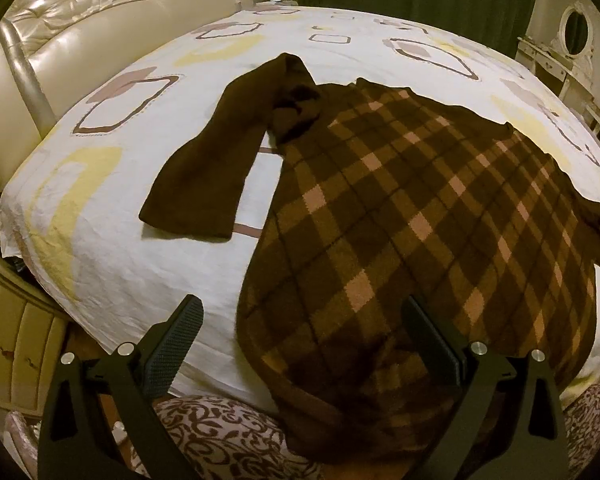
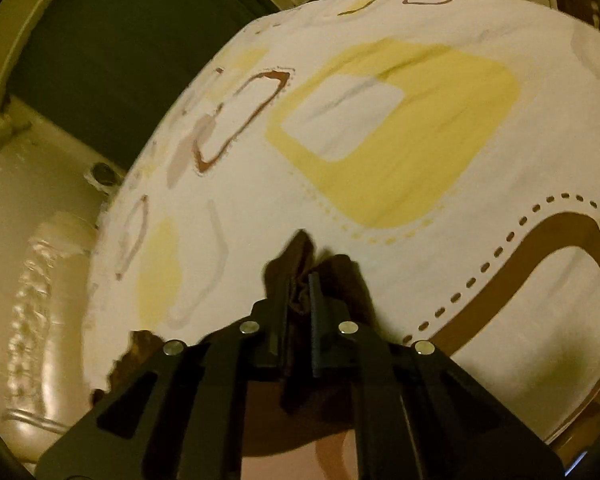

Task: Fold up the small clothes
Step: 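Reach the right tool to a dark brown sleeve cuff and grasp it, then carry the held sleeve across the sweater body and lay it down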

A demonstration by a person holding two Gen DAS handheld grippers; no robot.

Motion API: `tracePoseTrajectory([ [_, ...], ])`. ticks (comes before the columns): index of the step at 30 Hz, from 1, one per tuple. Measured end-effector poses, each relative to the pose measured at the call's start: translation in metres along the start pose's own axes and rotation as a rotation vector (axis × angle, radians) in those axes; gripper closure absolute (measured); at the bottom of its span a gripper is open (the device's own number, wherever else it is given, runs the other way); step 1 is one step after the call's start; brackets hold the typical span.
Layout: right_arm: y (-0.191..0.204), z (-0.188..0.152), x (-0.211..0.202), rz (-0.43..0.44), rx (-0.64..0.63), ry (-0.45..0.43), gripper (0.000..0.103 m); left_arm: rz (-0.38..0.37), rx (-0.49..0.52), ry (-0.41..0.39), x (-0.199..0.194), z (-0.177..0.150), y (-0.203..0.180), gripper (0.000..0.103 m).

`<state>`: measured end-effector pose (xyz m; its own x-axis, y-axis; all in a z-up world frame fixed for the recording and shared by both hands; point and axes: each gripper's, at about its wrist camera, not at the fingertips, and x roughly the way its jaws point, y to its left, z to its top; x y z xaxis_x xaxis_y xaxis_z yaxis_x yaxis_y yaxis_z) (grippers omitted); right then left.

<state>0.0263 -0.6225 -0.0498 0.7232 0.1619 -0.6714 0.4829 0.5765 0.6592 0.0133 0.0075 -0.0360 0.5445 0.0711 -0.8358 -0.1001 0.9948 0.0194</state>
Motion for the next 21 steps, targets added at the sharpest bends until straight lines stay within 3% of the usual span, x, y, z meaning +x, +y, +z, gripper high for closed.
tracePoseTrajectory([
  [6, 0.035, -0.006, -0.032, 0.196, -0.006, -0.009, 0.095, -0.016, 0.016, -0.019, -0.007, 0.003, -0.001, 0.004],
  [11, 0.116, -0.030, -0.041, 0.336, -0.113, 0.021, 0.096, -0.030, 0.030, -0.034, -0.012, 0.007, -0.001, 0.004],
  [16, 0.203, -0.073, -0.020, 0.439, -0.217, 0.102, 0.096, -0.049, 0.020, -0.057, -0.020, 0.010, 0.006, 0.004],
  [21, 0.279, -0.132, 0.032, 0.487, -0.284, 0.220, 0.096, -0.066, -0.005, -0.069, -0.023, 0.016, 0.018, 0.004],
])
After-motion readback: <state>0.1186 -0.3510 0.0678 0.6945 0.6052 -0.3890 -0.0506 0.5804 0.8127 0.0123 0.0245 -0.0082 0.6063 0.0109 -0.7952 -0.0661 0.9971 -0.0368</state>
